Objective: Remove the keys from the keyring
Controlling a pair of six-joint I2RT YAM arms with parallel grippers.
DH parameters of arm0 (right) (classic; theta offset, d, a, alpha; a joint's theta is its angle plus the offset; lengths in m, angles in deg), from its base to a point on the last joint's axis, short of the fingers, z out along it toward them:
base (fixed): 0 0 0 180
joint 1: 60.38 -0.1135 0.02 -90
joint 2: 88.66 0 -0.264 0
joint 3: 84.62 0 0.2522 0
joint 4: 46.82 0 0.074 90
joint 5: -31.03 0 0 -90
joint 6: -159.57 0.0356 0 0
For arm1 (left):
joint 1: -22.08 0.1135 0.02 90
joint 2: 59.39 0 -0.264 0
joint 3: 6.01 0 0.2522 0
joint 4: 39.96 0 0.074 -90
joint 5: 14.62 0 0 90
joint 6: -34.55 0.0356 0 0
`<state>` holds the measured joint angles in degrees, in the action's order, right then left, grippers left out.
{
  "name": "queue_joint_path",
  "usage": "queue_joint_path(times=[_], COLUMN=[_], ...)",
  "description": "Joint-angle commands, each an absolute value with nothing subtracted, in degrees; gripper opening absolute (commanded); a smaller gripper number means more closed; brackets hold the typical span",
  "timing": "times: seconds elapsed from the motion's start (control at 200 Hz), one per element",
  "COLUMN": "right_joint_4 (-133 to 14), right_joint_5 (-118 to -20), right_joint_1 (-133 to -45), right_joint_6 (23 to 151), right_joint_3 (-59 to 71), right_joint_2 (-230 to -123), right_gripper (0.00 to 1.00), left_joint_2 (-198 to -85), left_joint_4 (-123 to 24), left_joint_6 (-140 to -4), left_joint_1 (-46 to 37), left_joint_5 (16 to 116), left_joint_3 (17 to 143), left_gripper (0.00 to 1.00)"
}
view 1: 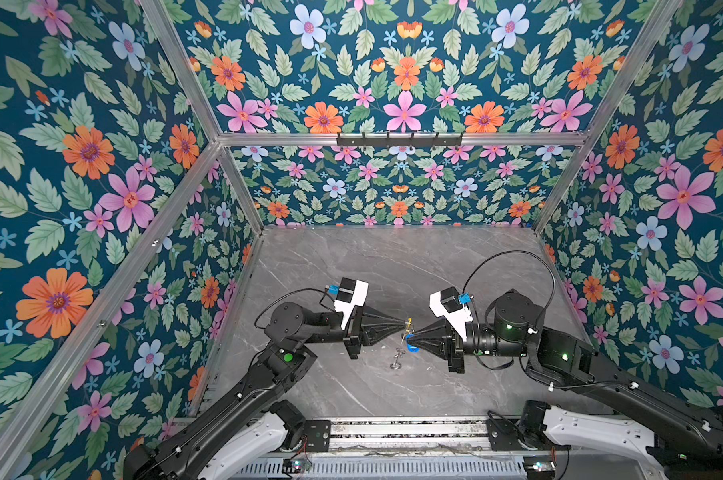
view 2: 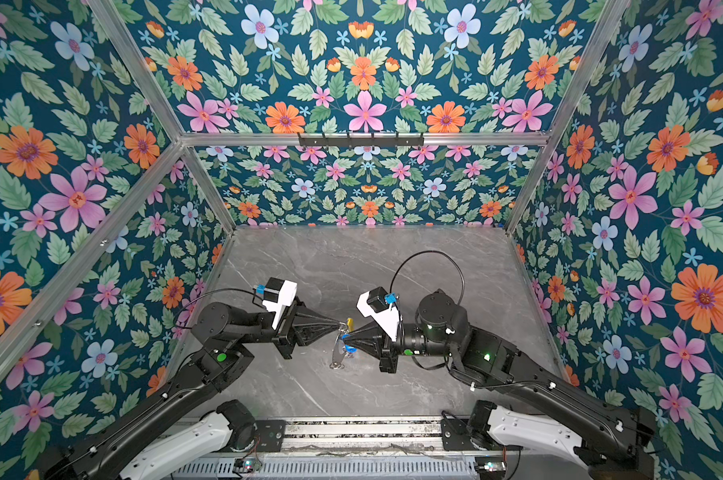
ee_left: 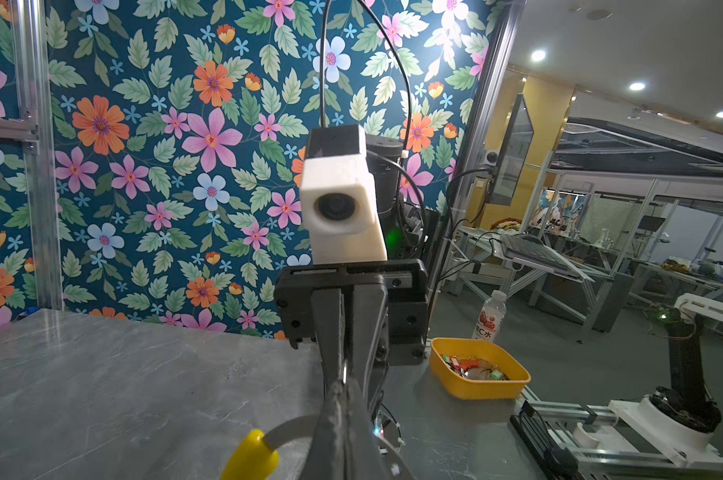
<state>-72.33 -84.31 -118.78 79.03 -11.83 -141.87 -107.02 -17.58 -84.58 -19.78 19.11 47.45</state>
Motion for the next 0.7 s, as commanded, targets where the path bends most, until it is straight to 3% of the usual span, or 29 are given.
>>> queue_joint_path(times=[0.0,0.695], right_joint_4=[-71.92,-65.31], right_joint_5=[-85.96,-87.08], right_joint_1=[-118.92,-118.84], right_joint_6=[78.72,79.25], right_joint_3=[-11.06,-11.37], right_joint_2=[-142.99,-146.25], right_gripper=[0.00,0.00], left_joint_2=[-106.99,-107.28], left_joint_4=[-11.81,-3.37], left_joint_6=[-86.72,-90.81], left_joint_1=[-19.67,-19.69], left_joint_5=[20.05,21.74], left_joint_3=[46.89,43.45], left_gripper=[0.00,0.00])
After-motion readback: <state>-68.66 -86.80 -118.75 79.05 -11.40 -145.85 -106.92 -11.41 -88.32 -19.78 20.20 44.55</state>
